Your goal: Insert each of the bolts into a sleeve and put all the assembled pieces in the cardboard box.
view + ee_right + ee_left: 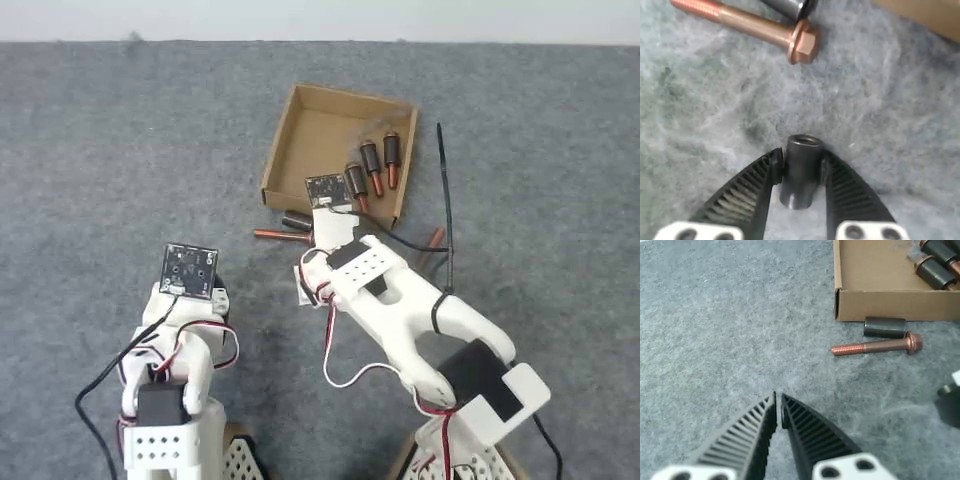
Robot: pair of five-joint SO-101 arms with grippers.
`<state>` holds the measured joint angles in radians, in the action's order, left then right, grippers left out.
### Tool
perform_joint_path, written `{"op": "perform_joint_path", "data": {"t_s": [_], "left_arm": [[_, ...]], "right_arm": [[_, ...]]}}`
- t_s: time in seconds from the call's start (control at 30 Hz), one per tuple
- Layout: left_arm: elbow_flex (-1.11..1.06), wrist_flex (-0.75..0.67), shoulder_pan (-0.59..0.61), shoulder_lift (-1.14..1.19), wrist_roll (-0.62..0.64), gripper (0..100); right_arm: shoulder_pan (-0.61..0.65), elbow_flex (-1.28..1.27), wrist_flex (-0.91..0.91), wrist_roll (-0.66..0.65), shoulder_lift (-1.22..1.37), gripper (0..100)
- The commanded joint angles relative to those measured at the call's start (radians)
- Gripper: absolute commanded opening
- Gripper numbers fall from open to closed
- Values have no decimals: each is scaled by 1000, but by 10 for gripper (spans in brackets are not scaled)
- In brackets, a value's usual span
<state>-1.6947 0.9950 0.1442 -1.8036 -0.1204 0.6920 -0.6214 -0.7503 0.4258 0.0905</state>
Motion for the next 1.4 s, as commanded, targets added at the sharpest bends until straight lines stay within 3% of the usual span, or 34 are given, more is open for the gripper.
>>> {"op": "perform_joint_path", "data": {"t_s": [0.0, 0.4, 0.8, 1.07, 1.37], "left_arm": [[8, 8, 6, -8, -9, 12], [8, 6, 6, -8, -9, 12], [8, 6, 6, -8, -9, 12], [8, 8, 6, -8, -9, 12], [8, 9, 6, -8, -9, 12]], "right_arm": [[-16, 26, -5, -44, 5, 6], [-45, 140, -231, -44, -134, 7], [-202, 140, -423, -46, -473, 7], [-323, 140, -590, -46, -556, 7], [-503, 18, -567, -46, -564, 7]]}}
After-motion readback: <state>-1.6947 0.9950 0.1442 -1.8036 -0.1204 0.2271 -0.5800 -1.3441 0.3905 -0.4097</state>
